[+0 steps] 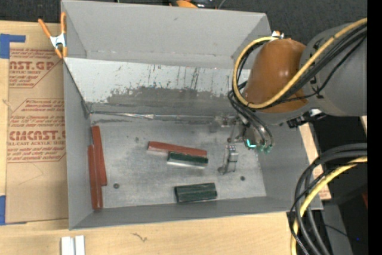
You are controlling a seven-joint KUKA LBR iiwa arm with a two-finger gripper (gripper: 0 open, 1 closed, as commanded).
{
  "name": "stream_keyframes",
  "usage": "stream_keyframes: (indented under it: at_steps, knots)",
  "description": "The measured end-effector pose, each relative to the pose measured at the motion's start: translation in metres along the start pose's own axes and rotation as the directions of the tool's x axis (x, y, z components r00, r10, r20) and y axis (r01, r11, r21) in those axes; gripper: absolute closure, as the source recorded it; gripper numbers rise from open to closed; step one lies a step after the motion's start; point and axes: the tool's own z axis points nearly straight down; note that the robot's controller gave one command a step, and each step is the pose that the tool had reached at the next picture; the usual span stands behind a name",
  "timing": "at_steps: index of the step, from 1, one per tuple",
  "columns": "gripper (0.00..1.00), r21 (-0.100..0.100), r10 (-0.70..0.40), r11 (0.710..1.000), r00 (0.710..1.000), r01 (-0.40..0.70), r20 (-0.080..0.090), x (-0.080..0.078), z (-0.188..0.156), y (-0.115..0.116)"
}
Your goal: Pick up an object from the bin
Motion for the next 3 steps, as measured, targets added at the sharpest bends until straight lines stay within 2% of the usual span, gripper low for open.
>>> stream_keyframes:
  at_steps: [1, 2, 3]
  knots:
    - [0.0, -0.003, -0.044, 0.999, 0.999, 0.044, 0.002, 0.011, 0.068, 0.072]
    - [1.0, 0.0, -0.038, 0.999, 0.999, 0.038, 0.007, 0.009, 0.065, 0.068]
    - [1.0, 0.003, -0.276, 0.961, 0.961, 0.276, 0.015, -0.002, -0.079, 0.082]
